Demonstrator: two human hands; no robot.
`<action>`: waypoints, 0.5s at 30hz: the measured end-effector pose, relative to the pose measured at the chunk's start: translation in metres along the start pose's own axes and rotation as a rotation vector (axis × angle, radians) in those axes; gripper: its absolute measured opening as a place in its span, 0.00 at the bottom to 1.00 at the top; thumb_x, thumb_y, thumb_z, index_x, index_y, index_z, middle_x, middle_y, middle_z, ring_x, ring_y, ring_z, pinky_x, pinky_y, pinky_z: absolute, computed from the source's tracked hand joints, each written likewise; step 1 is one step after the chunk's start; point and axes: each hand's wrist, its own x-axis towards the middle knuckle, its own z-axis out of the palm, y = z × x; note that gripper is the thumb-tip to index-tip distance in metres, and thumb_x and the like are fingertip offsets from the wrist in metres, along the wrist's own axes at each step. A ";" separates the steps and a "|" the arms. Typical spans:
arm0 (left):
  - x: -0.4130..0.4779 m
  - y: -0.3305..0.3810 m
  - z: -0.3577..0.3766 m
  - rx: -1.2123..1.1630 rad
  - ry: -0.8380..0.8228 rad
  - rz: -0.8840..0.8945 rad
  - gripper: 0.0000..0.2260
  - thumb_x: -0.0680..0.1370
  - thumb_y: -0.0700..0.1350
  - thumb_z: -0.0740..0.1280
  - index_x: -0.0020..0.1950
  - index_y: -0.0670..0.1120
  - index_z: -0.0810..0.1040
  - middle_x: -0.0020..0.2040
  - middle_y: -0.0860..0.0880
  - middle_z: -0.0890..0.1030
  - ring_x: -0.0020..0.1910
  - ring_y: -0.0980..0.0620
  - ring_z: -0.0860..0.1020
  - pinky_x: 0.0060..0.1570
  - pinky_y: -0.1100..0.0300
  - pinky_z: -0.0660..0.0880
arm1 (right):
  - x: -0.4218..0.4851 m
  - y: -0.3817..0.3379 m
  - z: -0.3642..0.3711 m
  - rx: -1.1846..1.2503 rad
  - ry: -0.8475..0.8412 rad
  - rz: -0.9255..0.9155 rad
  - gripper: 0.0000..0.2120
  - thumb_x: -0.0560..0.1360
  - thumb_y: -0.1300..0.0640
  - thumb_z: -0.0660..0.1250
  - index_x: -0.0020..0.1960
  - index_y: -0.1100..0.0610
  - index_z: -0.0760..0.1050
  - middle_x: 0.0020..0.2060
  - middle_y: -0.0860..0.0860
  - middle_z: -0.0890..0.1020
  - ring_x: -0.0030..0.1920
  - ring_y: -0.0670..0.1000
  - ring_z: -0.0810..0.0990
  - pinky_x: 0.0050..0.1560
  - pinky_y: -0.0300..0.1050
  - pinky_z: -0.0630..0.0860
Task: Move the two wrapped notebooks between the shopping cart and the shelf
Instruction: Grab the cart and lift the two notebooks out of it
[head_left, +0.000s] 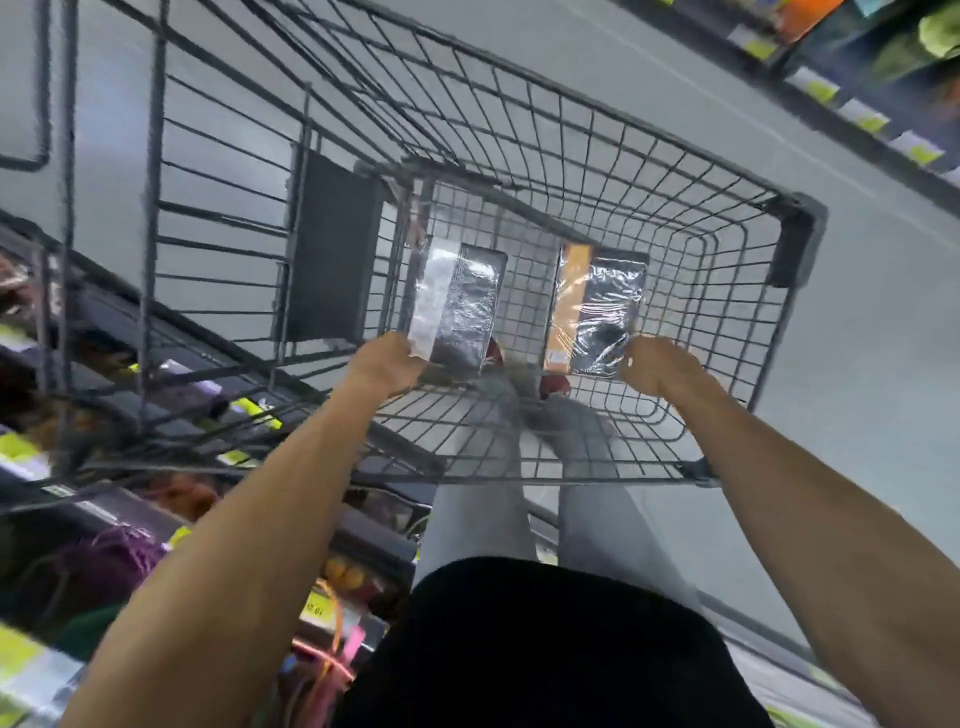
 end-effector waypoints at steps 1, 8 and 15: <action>0.007 -0.001 0.001 -0.026 -0.001 -0.023 0.10 0.80 0.45 0.63 0.57 0.42 0.78 0.54 0.43 0.82 0.49 0.45 0.78 0.48 0.53 0.73 | 0.003 -0.003 0.002 0.012 0.013 0.005 0.19 0.79 0.49 0.62 0.67 0.53 0.75 0.64 0.56 0.78 0.63 0.59 0.76 0.60 0.54 0.75; 0.063 0.009 0.012 -0.086 0.056 -0.099 0.14 0.79 0.40 0.64 0.65 0.40 0.74 0.56 0.41 0.80 0.54 0.42 0.78 0.54 0.53 0.74 | 0.041 -0.023 0.019 0.118 0.123 0.113 0.20 0.78 0.55 0.66 0.67 0.61 0.71 0.60 0.61 0.78 0.61 0.62 0.78 0.55 0.53 0.76; 0.102 0.009 0.043 -0.160 0.076 -0.202 0.22 0.78 0.39 0.67 0.70 0.40 0.66 0.57 0.44 0.78 0.61 0.41 0.77 0.60 0.50 0.72 | 0.079 -0.002 0.050 0.252 0.122 0.332 0.23 0.77 0.47 0.65 0.66 0.60 0.74 0.60 0.58 0.80 0.61 0.61 0.79 0.53 0.51 0.75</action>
